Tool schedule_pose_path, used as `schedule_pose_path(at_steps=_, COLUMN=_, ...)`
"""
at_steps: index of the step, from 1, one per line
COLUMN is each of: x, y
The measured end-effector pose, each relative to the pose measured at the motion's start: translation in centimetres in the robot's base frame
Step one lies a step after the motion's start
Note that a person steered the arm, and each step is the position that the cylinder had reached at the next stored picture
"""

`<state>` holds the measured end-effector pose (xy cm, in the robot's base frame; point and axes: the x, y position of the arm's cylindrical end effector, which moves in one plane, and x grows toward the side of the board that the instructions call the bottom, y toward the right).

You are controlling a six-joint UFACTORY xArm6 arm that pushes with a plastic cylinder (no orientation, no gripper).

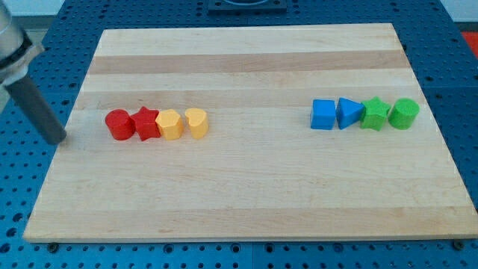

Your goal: Move the red circle to the top of the red star

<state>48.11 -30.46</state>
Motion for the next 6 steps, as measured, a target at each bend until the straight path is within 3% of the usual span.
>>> schedule_pose_path(at_steps=2, x=-0.5, y=4.9)
schedule_pose_path(at_steps=6, x=-12.2, y=20.1)
